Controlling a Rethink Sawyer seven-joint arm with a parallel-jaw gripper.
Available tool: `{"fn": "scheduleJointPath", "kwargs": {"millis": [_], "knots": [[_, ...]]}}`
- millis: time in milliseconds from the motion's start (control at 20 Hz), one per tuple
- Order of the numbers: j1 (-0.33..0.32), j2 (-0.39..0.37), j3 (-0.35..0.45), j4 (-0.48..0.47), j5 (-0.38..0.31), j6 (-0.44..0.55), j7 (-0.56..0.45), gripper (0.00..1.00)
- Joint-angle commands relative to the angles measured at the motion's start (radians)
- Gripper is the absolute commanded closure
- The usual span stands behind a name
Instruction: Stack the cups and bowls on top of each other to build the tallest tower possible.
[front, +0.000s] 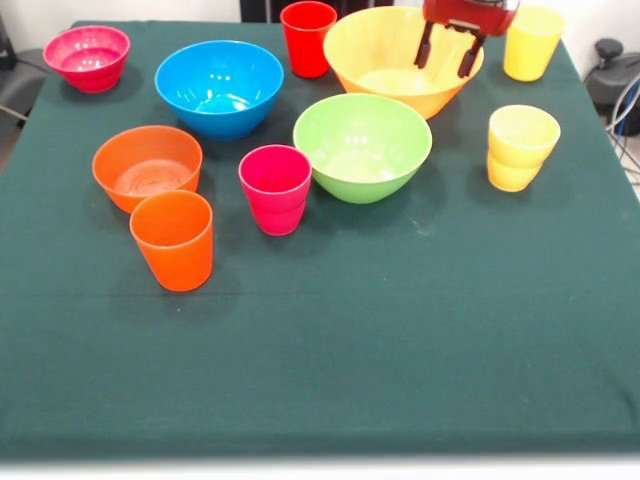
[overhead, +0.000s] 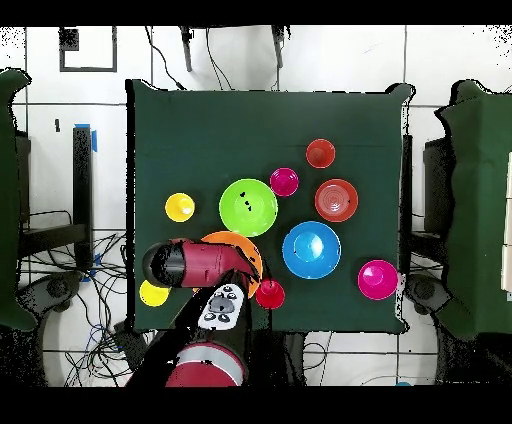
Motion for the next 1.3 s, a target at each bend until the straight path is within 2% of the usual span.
{"fn": "scheduleJointPath", "kwargs": {"millis": [50, 1050, 1300], "knots": [[0.003, 0.000, 0.062, -0.046, 0.046, 0.115, 0.170, 0.00], [0.023, 0.072, 0.069, -0.117, 0.069, 0.107, 0.182, 0.00], [0.050, 0.078, 0.057, -0.141, 0.081, 0.135, 0.204, 0.00]]}}
